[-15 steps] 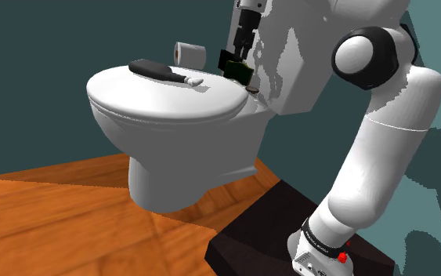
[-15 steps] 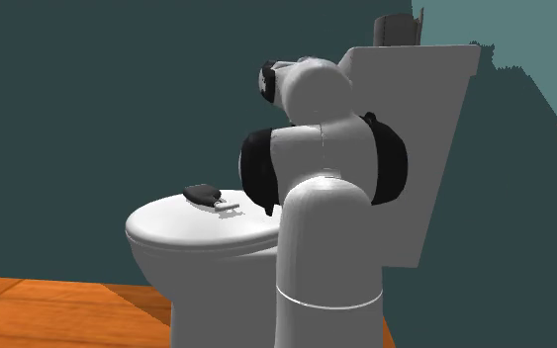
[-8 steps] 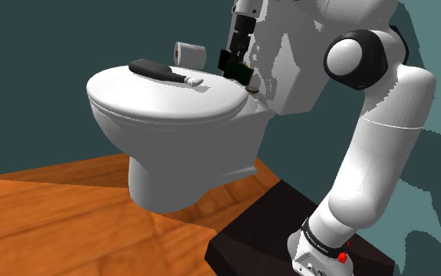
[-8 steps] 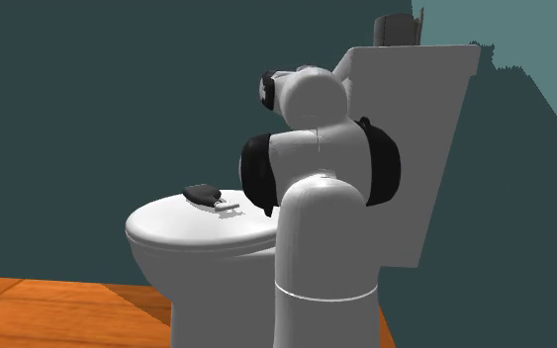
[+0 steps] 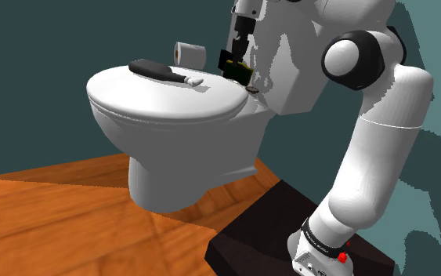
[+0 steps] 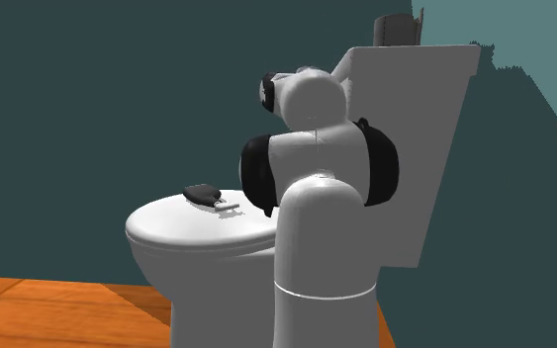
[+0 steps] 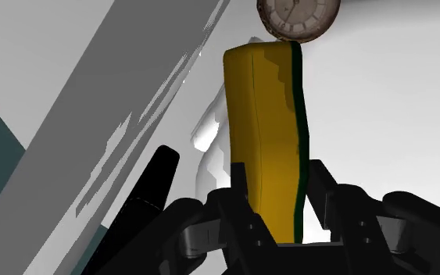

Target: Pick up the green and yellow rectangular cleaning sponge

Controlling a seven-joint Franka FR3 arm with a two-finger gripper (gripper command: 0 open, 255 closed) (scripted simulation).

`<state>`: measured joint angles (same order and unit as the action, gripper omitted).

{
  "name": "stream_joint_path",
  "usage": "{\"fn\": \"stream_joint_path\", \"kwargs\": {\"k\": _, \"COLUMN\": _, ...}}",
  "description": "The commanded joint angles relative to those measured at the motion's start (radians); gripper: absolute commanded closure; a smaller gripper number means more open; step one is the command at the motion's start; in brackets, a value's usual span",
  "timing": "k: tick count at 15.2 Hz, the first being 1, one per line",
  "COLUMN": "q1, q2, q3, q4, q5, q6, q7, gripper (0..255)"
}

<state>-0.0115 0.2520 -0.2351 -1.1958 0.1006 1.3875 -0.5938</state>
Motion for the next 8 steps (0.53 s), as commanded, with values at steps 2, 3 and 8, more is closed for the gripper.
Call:
{"fn": "stream_joint_path", "kwargs": {"k": 2, "q1": -0.02, "q2": -0.008, "q3": -0.017, "q4": -0.052, "q5": -0.034, "q6": 0.006, "q7": 0.009, "gripper": 255}}
{"fn": "stream_joint_path", "kwargs": {"k": 3, "q1": -0.014, "q2": -0.026, "q3": -0.015, "q4": -0.077, "q5": -0.039, "q6": 0.014, "q7": 0.014, "gripper": 255}}
{"fn": "stream_joint_path", "kwargs": {"k": 8, "q1": -0.009, "q2": 0.0, "q3": -0.02, "q4": -0.018, "q5": -0.031, "q6": -0.02, "q7": 0.018, "gripper": 255}}
